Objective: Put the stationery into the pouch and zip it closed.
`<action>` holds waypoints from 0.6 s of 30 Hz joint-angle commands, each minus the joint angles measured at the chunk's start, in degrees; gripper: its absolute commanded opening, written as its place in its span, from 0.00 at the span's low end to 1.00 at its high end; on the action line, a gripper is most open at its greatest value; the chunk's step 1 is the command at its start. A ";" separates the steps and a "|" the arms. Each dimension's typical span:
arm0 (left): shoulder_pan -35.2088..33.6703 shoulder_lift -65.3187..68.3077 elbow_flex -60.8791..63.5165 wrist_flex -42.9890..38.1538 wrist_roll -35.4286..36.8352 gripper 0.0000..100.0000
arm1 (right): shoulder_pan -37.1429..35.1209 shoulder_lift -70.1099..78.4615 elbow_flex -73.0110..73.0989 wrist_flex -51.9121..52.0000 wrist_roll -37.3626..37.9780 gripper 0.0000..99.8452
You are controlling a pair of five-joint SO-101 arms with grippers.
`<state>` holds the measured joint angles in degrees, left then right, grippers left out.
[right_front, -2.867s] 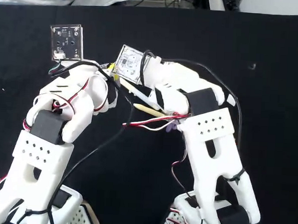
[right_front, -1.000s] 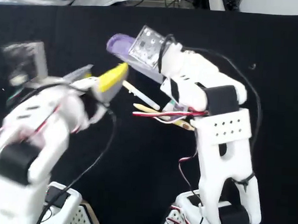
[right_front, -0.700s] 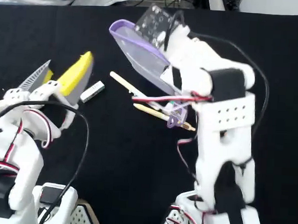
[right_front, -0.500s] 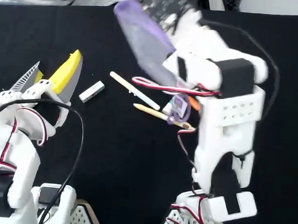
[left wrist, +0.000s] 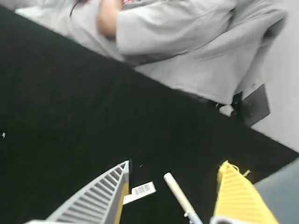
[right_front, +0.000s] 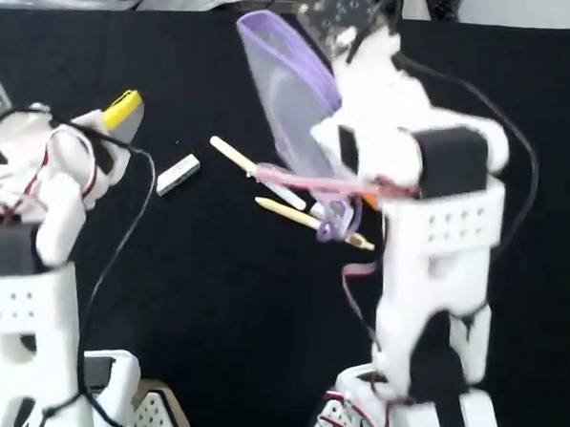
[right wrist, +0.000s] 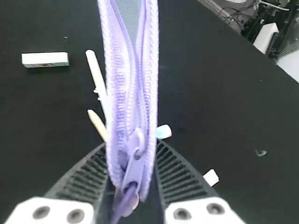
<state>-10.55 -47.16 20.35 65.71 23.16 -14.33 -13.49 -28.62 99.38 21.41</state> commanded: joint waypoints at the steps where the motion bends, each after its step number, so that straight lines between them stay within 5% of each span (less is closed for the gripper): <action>1: -0.75 4.48 -3.74 0.00 0.09 0.30 | -2.81 -7.60 6.99 1.93 -3.78 0.01; 14: -0.31 22.24 -5.67 -1.14 -5.80 0.30 | -3.08 -24.22 29.32 1.76 -8.79 0.01; 18: 2.33 29.19 -6.90 -2.81 -14.86 0.30 | -2.99 -28.79 36.26 1.41 -8.79 0.01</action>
<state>-10.46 -21.14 17.71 64.13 14.55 -16.62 -38.64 4.62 99.47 13.14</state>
